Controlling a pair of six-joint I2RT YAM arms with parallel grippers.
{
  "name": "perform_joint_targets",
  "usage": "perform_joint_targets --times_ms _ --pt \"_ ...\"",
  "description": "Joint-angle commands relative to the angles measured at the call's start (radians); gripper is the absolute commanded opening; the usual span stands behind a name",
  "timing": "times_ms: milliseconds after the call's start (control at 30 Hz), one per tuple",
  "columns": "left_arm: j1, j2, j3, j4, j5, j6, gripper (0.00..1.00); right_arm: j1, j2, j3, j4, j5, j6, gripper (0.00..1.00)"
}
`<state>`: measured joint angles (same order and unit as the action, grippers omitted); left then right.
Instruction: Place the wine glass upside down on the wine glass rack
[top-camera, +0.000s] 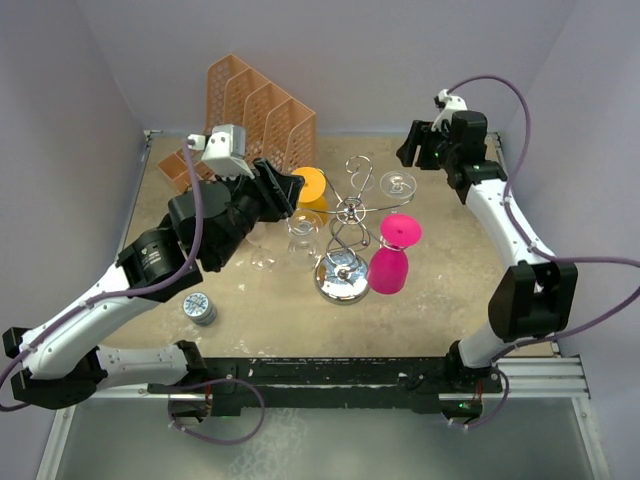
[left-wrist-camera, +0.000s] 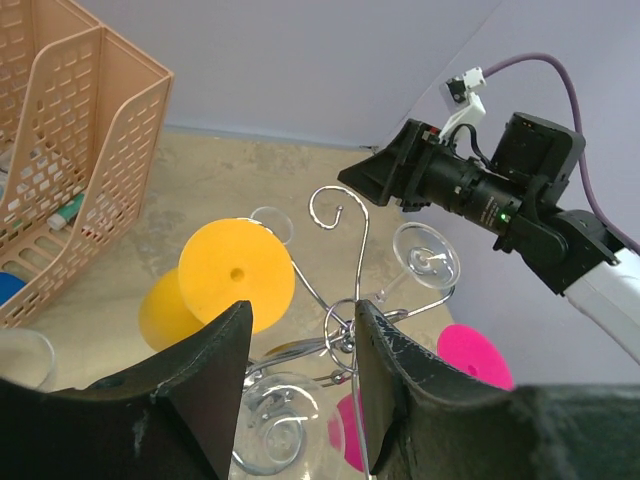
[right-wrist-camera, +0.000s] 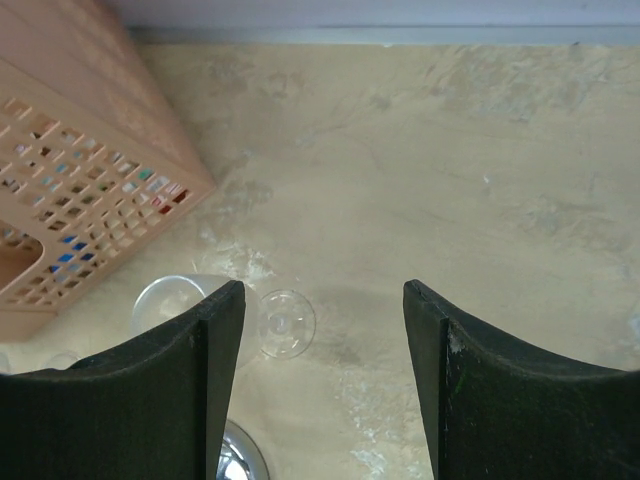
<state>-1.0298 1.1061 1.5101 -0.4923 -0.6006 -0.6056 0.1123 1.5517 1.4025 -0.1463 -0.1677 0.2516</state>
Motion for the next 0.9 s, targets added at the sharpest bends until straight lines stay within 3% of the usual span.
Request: perform_joint_targets --times_ms 0,167,300,667,867 --pt "0.002 -0.05 -0.028 0.061 -0.018 0.055 0.43 0.029 0.053 0.108 -0.011 -0.117 -0.081 0.67" --pt "0.002 -0.071 -0.047 0.052 -0.037 0.066 0.43 0.135 0.179 0.211 -0.079 -0.107 -0.147 0.71" --pt "0.002 -0.086 -0.06 0.054 -0.043 0.068 0.43 0.145 0.228 0.241 -0.089 -0.107 -0.147 0.7" --pt "0.002 -0.092 -0.067 0.055 -0.047 0.068 0.43 0.145 0.184 0.125 -0.081 -0.154 -0.129 0.52" --pt "0.002 -0.09 -0.071 0.063 -0.04 0.061 0.43 0.145 0.144 0.079 -0.07 -0.143 -0.135 0.51"
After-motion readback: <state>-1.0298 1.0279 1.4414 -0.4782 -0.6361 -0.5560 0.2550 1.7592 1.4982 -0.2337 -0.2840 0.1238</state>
